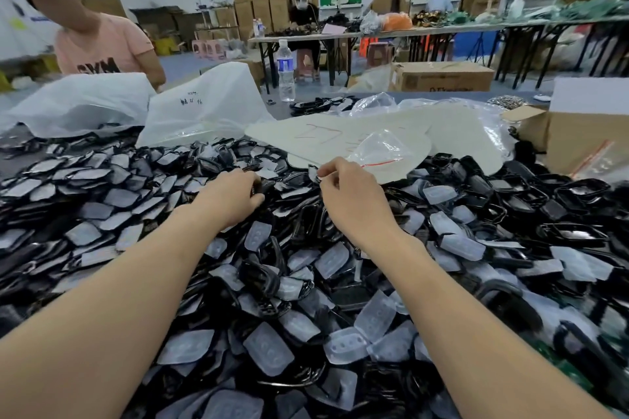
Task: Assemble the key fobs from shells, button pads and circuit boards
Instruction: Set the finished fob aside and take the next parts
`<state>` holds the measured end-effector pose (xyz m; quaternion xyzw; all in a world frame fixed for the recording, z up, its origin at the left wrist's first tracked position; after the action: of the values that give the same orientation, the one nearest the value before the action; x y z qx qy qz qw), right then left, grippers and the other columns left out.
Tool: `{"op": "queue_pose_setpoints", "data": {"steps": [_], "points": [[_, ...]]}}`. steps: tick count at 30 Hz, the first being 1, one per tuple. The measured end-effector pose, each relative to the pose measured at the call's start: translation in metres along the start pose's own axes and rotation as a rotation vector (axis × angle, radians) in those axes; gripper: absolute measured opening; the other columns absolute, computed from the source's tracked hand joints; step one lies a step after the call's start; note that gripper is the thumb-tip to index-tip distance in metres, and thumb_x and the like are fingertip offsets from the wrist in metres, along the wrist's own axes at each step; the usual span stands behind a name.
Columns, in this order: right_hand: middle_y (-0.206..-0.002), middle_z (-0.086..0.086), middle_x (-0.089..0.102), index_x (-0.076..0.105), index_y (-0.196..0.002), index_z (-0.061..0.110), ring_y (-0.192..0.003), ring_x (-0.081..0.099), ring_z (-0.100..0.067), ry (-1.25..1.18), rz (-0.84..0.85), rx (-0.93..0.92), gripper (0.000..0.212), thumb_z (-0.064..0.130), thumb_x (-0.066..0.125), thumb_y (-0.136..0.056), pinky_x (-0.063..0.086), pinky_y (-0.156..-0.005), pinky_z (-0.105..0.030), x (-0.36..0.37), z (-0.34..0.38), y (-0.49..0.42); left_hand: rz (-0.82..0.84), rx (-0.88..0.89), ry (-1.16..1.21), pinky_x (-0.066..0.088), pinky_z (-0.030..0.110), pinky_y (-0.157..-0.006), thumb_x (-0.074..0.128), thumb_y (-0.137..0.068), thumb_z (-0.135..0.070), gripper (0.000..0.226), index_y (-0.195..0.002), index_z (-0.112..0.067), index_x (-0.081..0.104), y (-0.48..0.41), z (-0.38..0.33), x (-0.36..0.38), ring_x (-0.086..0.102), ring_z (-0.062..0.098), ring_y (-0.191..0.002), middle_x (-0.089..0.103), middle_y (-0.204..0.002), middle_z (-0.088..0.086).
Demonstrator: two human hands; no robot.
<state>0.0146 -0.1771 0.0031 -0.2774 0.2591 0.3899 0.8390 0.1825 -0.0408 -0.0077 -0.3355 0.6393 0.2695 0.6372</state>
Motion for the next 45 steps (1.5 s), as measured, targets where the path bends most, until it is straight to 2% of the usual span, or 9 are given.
{"op": "queue_pose_setpoints", "data": {"steps": [11,14,20,23,26,33,37,41,45], "points": [[-0.113,0.002,0.060,0.060,-0.113,0.027,-0.095,0.060,-0.023,-0.031,-0.017,-0.005,0.025,0.019,0.039,-0.101,0.050,-0.082,-0.039,-0.003,-0.005,0.008,-0.057,-0.120,0.303,0.043,0.032,-0.071,0.045,-0.099,-0.015,0.030,-0.114,-0.004,0.069,0.006,0.000,-0.001,0.060,0.031,-0.086,0.070,-0.096,0.013],[-0.112,0.002,0.060,0.060,-0.115,0.026,-0.096,0.059,-0.022,-0.032,-0.018,-0.011,0.026,0.020,0.039,-0.102,0.047,-0.079,-0.036,-0.003,-0.006,0.009,-0.025,-0.157,0.351,0.044,0.032,-0.069,0.045,-0.097,-0.013,0.026,-0.100,-0.004,0.069,0.007,0.002,-0.003,0.060,0.030,-0.080,0.072,-0.094,0.018],[-0.108,0.005,0.059,0.059,-0.112,0.028,-0.090,0.057,-0.018,-0.043,-0.025,-0.018,0.024,0.020,0.039,-0.102,0.039,-0.073,-0.031,-0.005,-0.011,0.010,-0.053,-0.133,0.322,0.050,0.034,-0.077,0.046,-0.099,-0.014,0.028,-0.109,-0.007,0.072,0.008,0.005,-0.004,0.064,0.031,-0.088,0.073,-0.103,0.015],[-0.107,0.003,0.060,0.060,-0.114,0.025,-0.085,0.055,-0.017,-0.073,-0.006,-0.024,0.025,0.019,0.039,-0.102,0.039,-0.072,-0.031,-0.005,-0.010,0.009,-0.089,-0.079,0.322,0.046,0.032,-0.064,0.046,-0.100,-0.016,0.026,-0.101,-0.009,0.072,0.012,0.009,-0.007,0.058,0.025,-0.067,0.072,-0.092,0.017],[-0.110,-0.001,0.061,0.060,-0.120,0.022,-0.086,0.054,-0.019,-0.118,0.028,-0.041,0.027,0.018,0.040,-0.103,0.047,-0.078,-0.037,0.001,-0.003,0.006,-0.102,-0.014,0.392,0.041,0.032,-0.063,0.048,-0.100,-0.019,0.022,-0.087,-0.013,0.065,0.023,0.009,-0.013,0.051,0.024,-0.064,0.071,-0.092,0.023],[-0.132,-0.005,0.059,0.057,-0.136,0.019,-0.116,0.060,-0.023,0.044,0.149,-0.123,0.037,0.030,0.059,-0.101,0.045,-0.101,-0.038,0.030,0.008,0.007,-0.148,0.195,0.530,0.047,0.032,-0.064,0.057,-0.100,-0.021,0.019,-0.108,-0.022,0.074,0.063,-0.002,-0.020,0.063,0.020,-0.069,0.074,-0.082,0.006],[-0.119,0.001,0.067,0.065,-0.123,0.021,-0.110,0.061,-0.020,0.006,0.105,-0.118,0.026,0.031,0.062,-0.099,0.045,-0.091,-0.035,0.035,-0.001,0.015,-0.098,0.234,0.645,0.044,0.019,-0.055,0.057,-0.100,-0.027,0.015,-0.103,-0.036,0.069,0.075,-0.004,-0.017,0.053,0.002,-0.054,0.072,-0.081,-0.006],[-0.098,0.015,0.063,0.067,-0.110,0.028,-0.092,0.056,-0.009,-0.088,0.096,-0.116,0.014,0.027,0.065,-0.095,0.038,-0.078,-0.028,0.032,-0.011,0.024,-0.021,0.248,0.729,0.040,0.019,-0.051,0.057,-0.101,-0.027,0.017,-0.094,-0.033,0.071,0.080,-0.005,-0.017,0.049,0.004,-0.054,0.064,-0.064,-0.009],[-0.082,0.027,0.056,0.064,-0.101,0.035,-0.078,0.052,0.003,-0.096,0.097,-0.126,0.011,0.027,0.068,-0.094,0.036,-0.068,-0.014,0.028,-0.021,0.031,0.010,0.252,0.677,0.054,0.044,-0.078,0.055,-0.103,-0.021,0.019,-0.109,-0.016,0.073,0.081,-0.011,-0.014,0.066,0.033,-0.080,0.074,-0.089,0.011]]}}
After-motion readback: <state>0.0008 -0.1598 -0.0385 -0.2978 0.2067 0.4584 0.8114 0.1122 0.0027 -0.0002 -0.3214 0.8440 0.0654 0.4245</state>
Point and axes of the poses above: each hand's wrist, its own y-axis away from the middle knuckle, its own x-axis out of the palm, z = x × y, the point moved 1 cm from there along -y, towards the middle knuckle
